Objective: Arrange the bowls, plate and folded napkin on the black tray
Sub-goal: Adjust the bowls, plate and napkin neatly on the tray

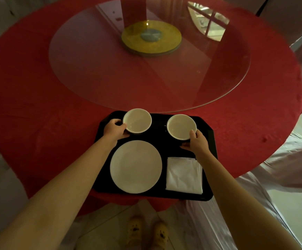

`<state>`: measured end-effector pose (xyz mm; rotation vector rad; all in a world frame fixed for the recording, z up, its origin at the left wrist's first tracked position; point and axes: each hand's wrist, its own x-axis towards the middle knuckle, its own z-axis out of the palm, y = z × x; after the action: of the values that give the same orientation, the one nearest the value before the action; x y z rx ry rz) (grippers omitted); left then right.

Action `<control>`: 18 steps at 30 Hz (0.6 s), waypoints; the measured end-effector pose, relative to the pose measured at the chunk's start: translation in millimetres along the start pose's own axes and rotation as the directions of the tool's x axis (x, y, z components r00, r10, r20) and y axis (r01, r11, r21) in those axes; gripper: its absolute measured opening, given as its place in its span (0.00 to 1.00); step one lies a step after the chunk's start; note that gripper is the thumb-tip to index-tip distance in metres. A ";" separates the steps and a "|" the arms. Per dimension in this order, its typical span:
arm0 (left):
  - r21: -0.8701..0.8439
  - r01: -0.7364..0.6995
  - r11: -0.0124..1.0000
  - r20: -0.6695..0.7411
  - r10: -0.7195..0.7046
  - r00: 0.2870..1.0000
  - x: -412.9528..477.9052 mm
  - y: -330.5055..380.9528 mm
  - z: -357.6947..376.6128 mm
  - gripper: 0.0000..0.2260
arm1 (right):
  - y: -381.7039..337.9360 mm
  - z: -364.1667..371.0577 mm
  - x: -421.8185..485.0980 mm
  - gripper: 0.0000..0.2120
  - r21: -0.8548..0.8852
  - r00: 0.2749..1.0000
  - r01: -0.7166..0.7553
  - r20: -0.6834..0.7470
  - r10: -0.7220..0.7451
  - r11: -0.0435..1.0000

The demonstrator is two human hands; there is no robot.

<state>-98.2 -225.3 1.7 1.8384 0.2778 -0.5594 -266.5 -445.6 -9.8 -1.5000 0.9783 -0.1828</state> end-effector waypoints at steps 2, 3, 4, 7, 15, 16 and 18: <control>0.003 0.001 1.000 0.001 -0.001 1.000 -1.1 -0.9 -0.5 0.17 | -1.4 1.0 0.9 0.17 0.001 1.000 -0.005 0.008 0.005 1.000; 0.005 -0.001 1.000 0.003 0.001 1.000 -1.7 -0.7 -0.8 0.18 | -2.9 1.3 0.4 0.17 0.003 1.000 -0.009 0.013 0.009 1.000; 0.010 -0.004 1.000 0.005 0.004 1.000 -2.2 -0.1 -1.4 0.19 | -4.8 1.3 -0.7 0.17 0.009 1.000 -0.016 0.017 0.016 1.000; 0.171 -0.069 0.983 -0.030 0.075 0.997 -9.9 -0.7 -9.8 0.24 | -12.5 0.0 -13.2 0.15 -0.075 0.998 -0.018 -0.054 0.014 0.997; 0.726 -0.320 0.609 0.161 0.301 0.940 -66.5 -73.2 -43.7 0.18 | 44.2 22.3 -110.6 0.14 -0.679 0.925 0.372 0.215 -0.313 0.633; 0.726 -0.330 0.603 0.168 0.310 0.936 -67.9 -75.8 -44.9 0.18 | 48.0 29.3 -113.8 0.15 -0.704 0.913 0.402 0.262 -0.311 0.585; 0.713 -0.332 0.618 0.174 0.303 0.937 -69.2 -76.5 -47.2 0.18 | 48.4 40.7 -114.7 0.16 -0.746 0.892 0.436 0.285 -0.351 0.503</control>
<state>-181.0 -149.6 -14.9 2.5875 -0.3753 -0.4801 -334.5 -333.7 -12.3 -2.5621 0.6139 0.0275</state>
